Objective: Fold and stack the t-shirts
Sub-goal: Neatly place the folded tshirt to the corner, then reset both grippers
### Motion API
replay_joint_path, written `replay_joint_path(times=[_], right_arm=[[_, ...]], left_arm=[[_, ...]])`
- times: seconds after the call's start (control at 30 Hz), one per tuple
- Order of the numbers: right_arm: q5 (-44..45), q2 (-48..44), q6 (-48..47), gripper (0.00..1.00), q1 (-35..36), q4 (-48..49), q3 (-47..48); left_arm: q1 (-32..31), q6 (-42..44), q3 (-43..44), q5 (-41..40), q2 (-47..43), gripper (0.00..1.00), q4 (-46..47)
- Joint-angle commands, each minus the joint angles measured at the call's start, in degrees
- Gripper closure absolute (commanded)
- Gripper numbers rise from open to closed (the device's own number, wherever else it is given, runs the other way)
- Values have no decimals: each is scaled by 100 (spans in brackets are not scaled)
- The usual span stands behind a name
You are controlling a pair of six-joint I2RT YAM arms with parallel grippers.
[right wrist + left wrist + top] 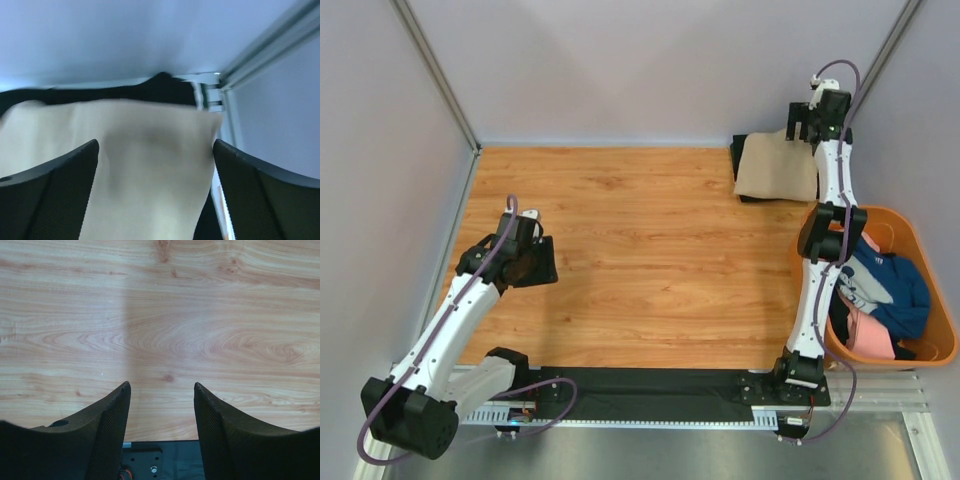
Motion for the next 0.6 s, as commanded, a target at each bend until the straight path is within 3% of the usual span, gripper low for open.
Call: replay_joint_path(times=[0.0,0.13,0.27,0.57], right_arm=[[1407,782,378,0,-163,974,775],[1928,250,1161,0,-225,1123,129],[1885,-795,1566,0,-216,1255,-961],[954,-1772,2093,0,-40,263,-1332]], left_arm=[[-5,96,9,-89,-13,39,85],[-5,95,17,-54,-48,39,94],[-5,104,17,-18,-153,40,94],[-5,104,0,8,-435,40,138]])
